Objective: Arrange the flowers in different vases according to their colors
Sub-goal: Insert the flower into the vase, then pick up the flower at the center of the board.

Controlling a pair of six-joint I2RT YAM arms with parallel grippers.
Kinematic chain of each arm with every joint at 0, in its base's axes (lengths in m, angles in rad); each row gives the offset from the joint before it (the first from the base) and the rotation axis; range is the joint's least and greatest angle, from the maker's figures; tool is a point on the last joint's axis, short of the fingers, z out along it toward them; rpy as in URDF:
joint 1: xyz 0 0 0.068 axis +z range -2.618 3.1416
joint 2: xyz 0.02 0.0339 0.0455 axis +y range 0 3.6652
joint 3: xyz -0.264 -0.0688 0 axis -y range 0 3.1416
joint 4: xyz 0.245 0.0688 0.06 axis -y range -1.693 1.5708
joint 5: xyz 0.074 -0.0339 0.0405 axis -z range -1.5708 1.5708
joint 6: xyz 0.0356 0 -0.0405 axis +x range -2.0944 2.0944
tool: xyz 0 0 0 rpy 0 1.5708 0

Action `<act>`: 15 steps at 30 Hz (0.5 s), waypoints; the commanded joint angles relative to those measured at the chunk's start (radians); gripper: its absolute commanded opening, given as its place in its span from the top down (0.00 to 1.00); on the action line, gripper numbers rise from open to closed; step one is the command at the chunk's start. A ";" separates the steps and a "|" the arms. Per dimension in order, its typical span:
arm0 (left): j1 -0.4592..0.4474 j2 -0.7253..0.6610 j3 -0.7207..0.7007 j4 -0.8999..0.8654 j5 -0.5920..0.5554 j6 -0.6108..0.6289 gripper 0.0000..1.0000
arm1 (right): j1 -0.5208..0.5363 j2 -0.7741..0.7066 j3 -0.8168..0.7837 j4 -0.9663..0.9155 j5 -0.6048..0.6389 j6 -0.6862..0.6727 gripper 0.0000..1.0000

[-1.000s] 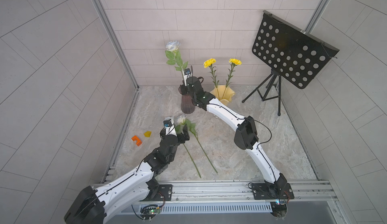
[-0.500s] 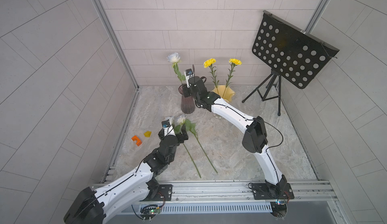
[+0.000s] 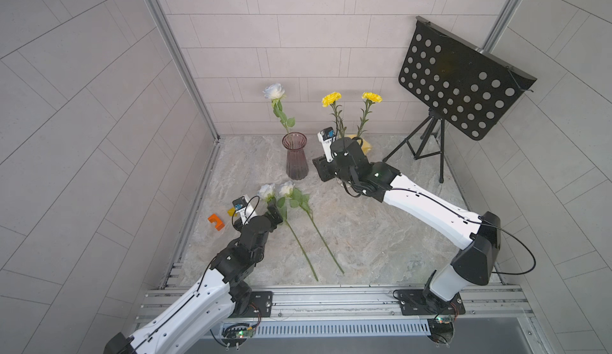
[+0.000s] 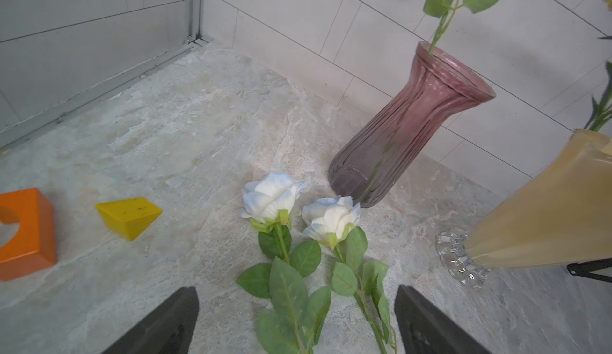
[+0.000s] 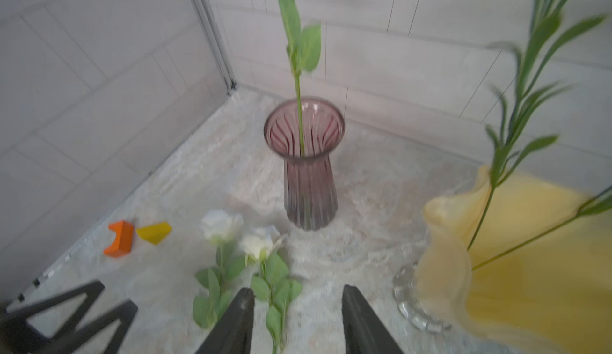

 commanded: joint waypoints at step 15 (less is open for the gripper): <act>0.005 -0.232 -0.027 -0.222 0.063 0.118 0.00 | 0.185 0.313 -0.157 -0.159 -0.029 0.095 0.52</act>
